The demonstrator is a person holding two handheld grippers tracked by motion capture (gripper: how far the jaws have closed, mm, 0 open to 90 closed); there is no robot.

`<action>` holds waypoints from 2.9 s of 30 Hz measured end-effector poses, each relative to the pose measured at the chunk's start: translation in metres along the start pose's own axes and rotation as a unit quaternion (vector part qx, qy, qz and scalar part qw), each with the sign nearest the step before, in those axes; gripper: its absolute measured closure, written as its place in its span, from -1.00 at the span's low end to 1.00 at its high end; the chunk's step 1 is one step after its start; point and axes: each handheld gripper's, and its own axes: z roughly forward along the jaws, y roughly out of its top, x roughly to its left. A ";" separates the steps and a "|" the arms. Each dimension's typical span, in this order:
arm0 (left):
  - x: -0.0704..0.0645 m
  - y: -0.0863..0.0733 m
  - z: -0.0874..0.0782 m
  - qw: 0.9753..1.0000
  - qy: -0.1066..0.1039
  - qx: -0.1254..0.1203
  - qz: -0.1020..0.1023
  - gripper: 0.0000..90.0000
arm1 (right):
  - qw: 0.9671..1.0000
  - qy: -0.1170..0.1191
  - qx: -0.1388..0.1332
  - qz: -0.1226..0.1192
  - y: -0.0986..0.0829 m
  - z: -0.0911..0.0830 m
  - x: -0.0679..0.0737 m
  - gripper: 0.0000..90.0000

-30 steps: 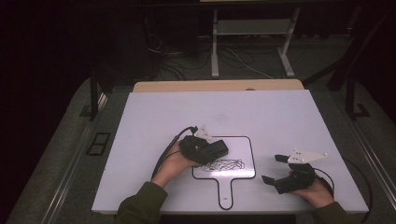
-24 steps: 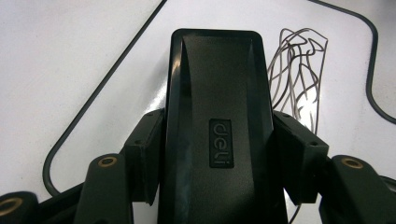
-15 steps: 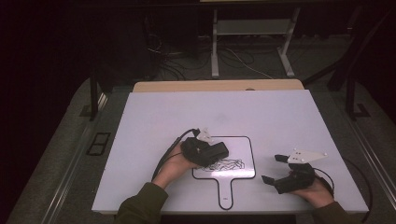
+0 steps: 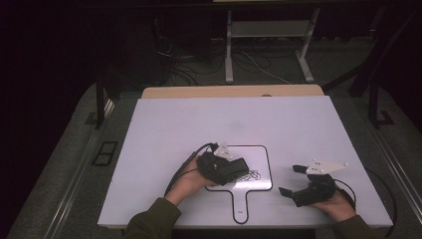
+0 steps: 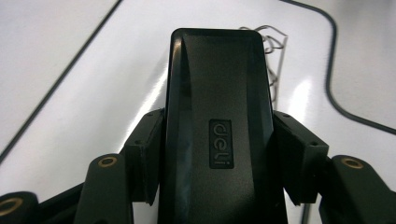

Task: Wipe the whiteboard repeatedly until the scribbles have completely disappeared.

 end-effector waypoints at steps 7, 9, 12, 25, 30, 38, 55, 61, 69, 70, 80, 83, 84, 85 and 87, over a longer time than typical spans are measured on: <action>-0.014 0.004 0.004 1.000 -0.014 0.002 0.013 -0.14 | 1.000 0.000 0.000 0.000 0.000 0.000 0.000 -0.96; -0.015 0.005 0.004 1.000 -0.015 0.004 0.018 -0.14 | 1.000 0.000 0.000 0.000 0.000 0.000 0.000 -0.96; -0.014 0.005 0.004 1.000 -0.016 0.004 0.015 -0.14 | 1.000 0.000 0.000 0.000 0.000 0.000 0.000 -0.96; 0.010 -0.004 -0.006 1.000 0.018 0.006 -0.019 -0.14 | 1.000 -0.002 0.000 -0.004 0.000 -0.001 0.000 -0.96; 0.022 -0.011 -0.011 0.999 0.036 0.005 -0.037 -0.14 | 1.000 -0.002 -0.001 -0.004 0.000 -0.001 0.000 -0.96; 0.020 -0.011 -0.012 0.999 0.035 0.006 -0.036 -0.14 | 1.000 -0.002 0.001 -0.004 0.000 -0.001 0.000 -0.96; -0.022 0.002 -0.001 1.000 -0.005 0.015 0.017 -0.14 | 1.000 -0.002 0.001 -0.004 0.000 0.000 0.000 -0.96; -0.010 0.003 0.000 1.000 0.008 0.015 0.007 -0.14 | 1.000 -0.002 0.001 -0.005 0.000 -0.001 0.000 -0.96; 0.013 -0.003 -0.005 0.999 0.035 0.011 -0.029 -0.14 | 1.000 -0.002 0.000 -0.005 0.000 0.000 0.000 -0.96; 0.014 -0.003 -0.006 0.999 0.034 0.011 -0.030 -0.14 | 1.000 -0.002 0.000 -0.005 0.000 0.000 0.000 -0.96; -0.016 0.004 0.001 1.000 0.006 0.016 0.008 -0.14 | 1.000 -0.002 0.000 -0.005 0.000 0.000 0.000 -0.96; -0.022 0.006 0.002 1.000 0.003 0.016 0.015 -0.14 | 1.000 -0.002 0.001 -0.005 0.000 0.000 0.000 -0.96; -0.021 0.006 0.002 1.000 0.002 0.018 0.017 -0.14 | 1.000 -0.002 0.001 -0.005 0.000 0.000 0.000 -0.96; -0.019 0.006 0.003 1.000 0.001 0.016 0.014 -0.14 | 1.000 -0.002 0.001 -0.006 0.000 0.000 0.000 -0.96; -0.014 0.005 0.002 1.000 0.009 0.016 0.007 -0.14 | 1.000 -0.002 0.001 -0.006 0.000 0.000 0.000 -0.96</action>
